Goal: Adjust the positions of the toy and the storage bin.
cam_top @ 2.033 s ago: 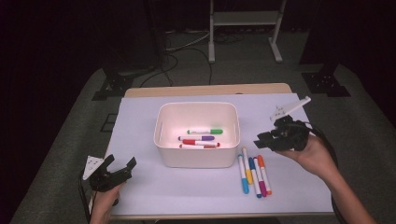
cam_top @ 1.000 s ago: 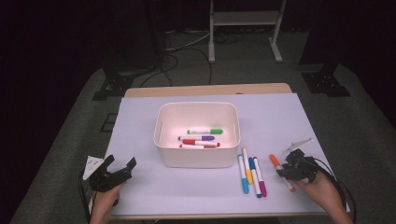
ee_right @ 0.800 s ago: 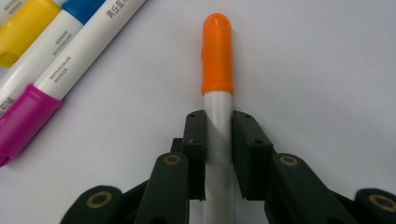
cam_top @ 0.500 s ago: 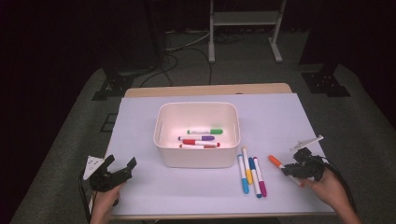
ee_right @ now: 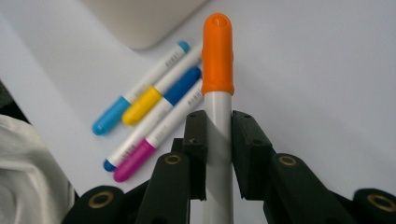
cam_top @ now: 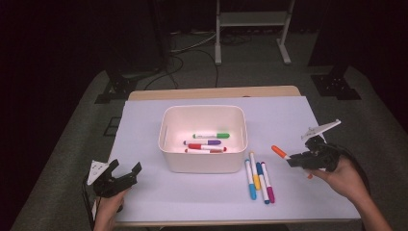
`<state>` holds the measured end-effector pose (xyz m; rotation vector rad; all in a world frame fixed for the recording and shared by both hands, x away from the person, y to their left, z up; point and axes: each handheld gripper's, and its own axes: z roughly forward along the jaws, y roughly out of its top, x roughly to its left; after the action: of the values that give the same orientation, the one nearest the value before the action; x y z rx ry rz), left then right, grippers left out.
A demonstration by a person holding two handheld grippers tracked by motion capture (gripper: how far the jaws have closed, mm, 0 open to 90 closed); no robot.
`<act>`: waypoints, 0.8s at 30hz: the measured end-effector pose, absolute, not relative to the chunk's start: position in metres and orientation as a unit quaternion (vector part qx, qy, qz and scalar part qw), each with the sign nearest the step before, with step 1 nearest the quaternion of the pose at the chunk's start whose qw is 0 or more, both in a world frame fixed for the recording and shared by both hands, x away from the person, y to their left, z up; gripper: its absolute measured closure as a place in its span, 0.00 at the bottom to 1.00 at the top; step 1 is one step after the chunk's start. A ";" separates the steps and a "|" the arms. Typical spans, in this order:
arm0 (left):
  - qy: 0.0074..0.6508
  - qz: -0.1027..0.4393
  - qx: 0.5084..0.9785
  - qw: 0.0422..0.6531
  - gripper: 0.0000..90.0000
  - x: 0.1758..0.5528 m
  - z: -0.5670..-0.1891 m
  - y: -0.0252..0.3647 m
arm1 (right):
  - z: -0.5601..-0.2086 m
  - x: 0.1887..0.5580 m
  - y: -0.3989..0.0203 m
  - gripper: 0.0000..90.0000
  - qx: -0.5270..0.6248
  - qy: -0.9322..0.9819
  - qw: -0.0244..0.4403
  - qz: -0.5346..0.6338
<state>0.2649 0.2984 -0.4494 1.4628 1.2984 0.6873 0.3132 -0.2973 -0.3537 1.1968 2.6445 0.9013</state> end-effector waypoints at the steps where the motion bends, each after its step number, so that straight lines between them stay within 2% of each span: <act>1: 0.539 0.285 0.608 0.509 0.04 0.265 -0.449 0.298 | -0.349 0.314 -0.296 0.84 0.390 0.870 0.050 0.299; 11: 0.539 0.285 0.608 0.508 0.04 0.265 -0.449 0.299 | -0.294 0.328 -0.271 0.84 0.344 0.876 0.040 0.336; 24: 0.541 0.285 0.606 0.509 0.04 0.265 -0.449 0.300 | -0.250 0.345 -0.223 0.84 0.284 0.893 0.036 0.347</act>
<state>0.2646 0.3001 -0.4495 1.4597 1.3026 0.6856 0.3450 -0.2234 -0.2498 0.8729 2.7438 1.0651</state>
